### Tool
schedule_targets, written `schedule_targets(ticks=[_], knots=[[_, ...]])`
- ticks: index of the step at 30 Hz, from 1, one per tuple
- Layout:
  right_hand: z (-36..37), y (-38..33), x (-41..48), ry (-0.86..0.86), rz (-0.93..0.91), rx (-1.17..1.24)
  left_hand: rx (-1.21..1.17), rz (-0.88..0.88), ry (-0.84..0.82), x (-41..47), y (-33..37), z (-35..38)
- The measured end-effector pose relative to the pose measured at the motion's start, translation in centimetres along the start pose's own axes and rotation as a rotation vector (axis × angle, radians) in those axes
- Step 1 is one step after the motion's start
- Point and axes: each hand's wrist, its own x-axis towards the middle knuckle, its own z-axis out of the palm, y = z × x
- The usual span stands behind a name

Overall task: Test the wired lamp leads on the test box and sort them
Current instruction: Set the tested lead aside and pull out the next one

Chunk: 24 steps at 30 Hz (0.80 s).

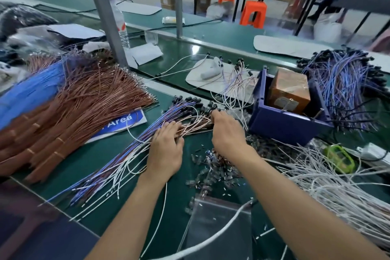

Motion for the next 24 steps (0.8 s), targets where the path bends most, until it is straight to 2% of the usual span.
schedule_targets(ticks=[3,8,11,17,19,21,23,24], knots=[[-0.5,0.0,-0.3,0.042,0.006,-0.077,-0.029,-0.005,0.026,0.0,-0.3,0.1],[-2.3,0.0,-0.7,-0.003,0.003,-0.070,-0.041,-0.003,0.044,0.0,-0.6,0.3],[-4.4,-0.4,-1.9,0.116,-0.002,0.017,-0.024,0.005,0.056,0.0,-0.7,0.4],[-9.5,0.6,-5.2,0.493,0.012,0.426,-0.008,-0.017,0.090,-0.4,0.2,-0.2],[-10.6,1.3,-6.6,0.522,0.055,0.551,0.052,0.026,0.113,-0.7,1.1,-0.9],[-11.0,2.2,-7.9,0.499,0.105,0.671,0.118,0.174,0.104,-1.1,3.0,-1.6],[-11.2,2.9,-8.8,0.468,0.169,0.871,0.048,0.327,0.034,-1.2,5.8,-2.0],[-11.3,3.2,-9.1,0.465,0.200,1.009,-0.037,0.348,-0.028,-1.2,7.1,-2.2]])
